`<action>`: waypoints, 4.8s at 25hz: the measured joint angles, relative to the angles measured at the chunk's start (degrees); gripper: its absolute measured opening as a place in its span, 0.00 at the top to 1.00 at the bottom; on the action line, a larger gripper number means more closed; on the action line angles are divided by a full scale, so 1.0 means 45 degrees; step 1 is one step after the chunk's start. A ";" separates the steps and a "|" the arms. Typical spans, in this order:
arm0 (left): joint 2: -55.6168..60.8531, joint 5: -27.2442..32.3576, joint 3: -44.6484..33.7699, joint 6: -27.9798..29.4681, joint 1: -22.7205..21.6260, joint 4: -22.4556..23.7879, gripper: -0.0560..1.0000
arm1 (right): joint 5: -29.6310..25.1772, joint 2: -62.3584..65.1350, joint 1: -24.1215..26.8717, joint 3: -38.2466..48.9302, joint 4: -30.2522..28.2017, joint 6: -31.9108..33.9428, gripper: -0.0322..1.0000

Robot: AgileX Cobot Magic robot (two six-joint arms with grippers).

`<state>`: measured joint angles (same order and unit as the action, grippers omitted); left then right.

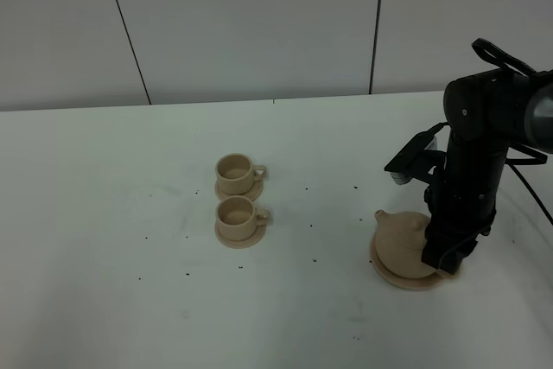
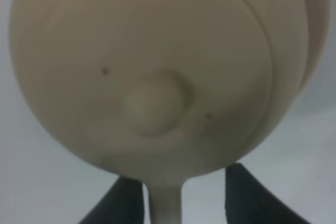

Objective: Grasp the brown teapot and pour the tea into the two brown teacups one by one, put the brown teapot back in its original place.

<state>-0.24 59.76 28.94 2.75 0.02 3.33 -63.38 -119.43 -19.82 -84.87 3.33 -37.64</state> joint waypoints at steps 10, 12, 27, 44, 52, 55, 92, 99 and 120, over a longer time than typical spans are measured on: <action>0.0000 0.0000 0.0000 0.0000 0.0000 0.0000 0.71 | 0.0056 -0.0010 -0.0119 0.0000 0.0000 -0.0098 0.78; 0.0000 0.0000 0.0000 0.0000 0.0000 0.0000 0.71 | 0.0081 -0.0010 -0.0119 0.0000 0.0000 -0.0098 0.81; 0.0000 0.0000 0.0000 0.0000 0.0000 0.0000 0.71 | 0.0085 -0.0010 -0.0119 0.0000 0.0094 -0.0301 0.88; 0.0000 0.0000 0.0000 0.0000 0.0000 0.0000 0.71 | 0.0187 0.0096 -0.0119 0.0000 0.0380 -0.0277 0.88; 0.0000 0.0000 0.0000 0.0000 0.0000 0.0000 0.71 | 0.0211 0.0133 -0.0119 0.0000 0.0368 -0.0186 0.88; 0.0000 0.0000 0.0000 0.0000 0.0000 0.0000 0.71 | 0.0211 0.0162 -0.0119 0.0000 0.0368 -0.0186 0.88; 0.0000 0.0000 0.0000 0.0000 0.0000 0.0000 0.71 | 0.0373 0.1056 -0.0147 0.0000 0.0272 -0.0046 0.88; 0.0000 0.0000 0.0000 0.0000 0.0000 0.0000 0.71 | 0.0738 0.1056 -0.0147 0.0000 0.0394 -0.0201 0.88; 0.0000 0.0000 0.0000 0.0000 0.0000 0.0000 0.71 | 0.1157 0.1056 -0.0247 -0.1400 0.0771 -0.0919 0.88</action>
<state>-0.24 59.76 28.94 2.75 0.02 3.33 -58.18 -114.68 -20.93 -91.17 6.80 -41.77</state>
